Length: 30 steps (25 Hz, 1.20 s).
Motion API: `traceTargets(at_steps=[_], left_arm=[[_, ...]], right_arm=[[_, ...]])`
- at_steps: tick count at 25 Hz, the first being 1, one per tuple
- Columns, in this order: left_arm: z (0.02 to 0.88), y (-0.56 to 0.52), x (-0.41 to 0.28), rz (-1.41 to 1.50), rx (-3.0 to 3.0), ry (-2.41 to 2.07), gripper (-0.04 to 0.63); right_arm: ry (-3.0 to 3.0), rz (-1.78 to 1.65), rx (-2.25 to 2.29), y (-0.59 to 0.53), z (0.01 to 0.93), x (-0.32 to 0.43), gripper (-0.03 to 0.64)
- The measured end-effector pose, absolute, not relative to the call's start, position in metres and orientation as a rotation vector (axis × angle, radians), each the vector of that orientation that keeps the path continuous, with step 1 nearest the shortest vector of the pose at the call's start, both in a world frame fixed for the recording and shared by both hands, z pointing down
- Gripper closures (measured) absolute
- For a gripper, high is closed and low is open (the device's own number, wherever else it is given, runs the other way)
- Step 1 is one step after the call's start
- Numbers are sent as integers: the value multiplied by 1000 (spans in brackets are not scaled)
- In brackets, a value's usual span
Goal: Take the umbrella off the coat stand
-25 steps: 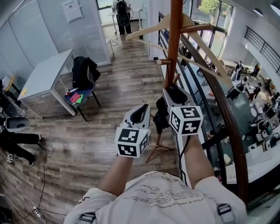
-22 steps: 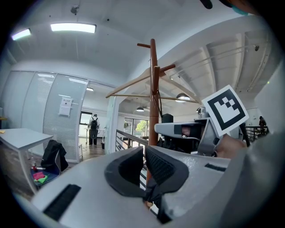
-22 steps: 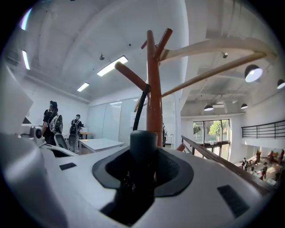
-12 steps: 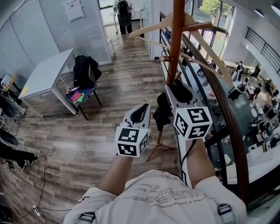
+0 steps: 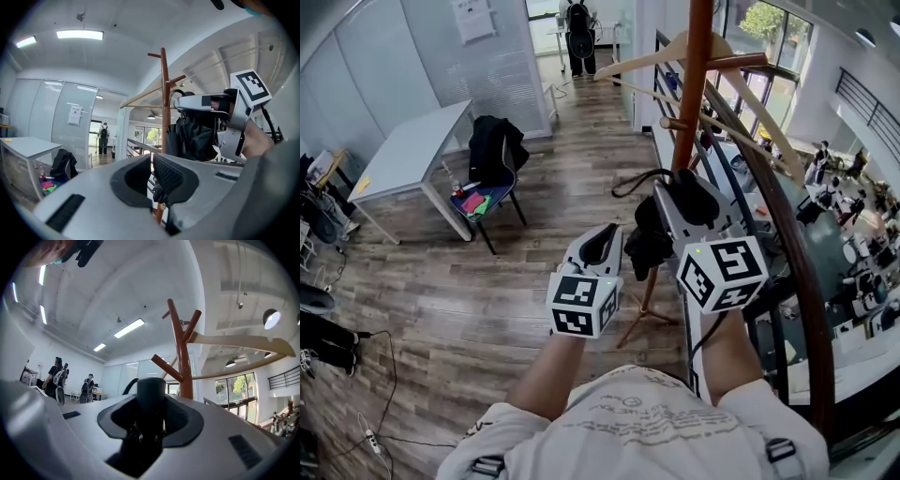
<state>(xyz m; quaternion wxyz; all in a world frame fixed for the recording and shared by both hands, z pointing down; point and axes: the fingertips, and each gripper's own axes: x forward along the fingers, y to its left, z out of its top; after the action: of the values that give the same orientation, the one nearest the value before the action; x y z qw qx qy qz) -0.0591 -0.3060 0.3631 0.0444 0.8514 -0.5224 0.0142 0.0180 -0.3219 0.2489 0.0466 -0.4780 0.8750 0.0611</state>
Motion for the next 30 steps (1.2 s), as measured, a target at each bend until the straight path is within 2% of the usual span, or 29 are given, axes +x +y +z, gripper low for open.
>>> traceTargets(at_steps=[14, 30], left_arm=[[360, -289, -78, 13, 2564, -1669, 577], [369, -286, -44, 12, 2634, -1547, 577]], right_arm=[[2748, 95, -1462, -306, 307, 14, 468], [2669, 34, -1615, -282, 349, 65, 469]])
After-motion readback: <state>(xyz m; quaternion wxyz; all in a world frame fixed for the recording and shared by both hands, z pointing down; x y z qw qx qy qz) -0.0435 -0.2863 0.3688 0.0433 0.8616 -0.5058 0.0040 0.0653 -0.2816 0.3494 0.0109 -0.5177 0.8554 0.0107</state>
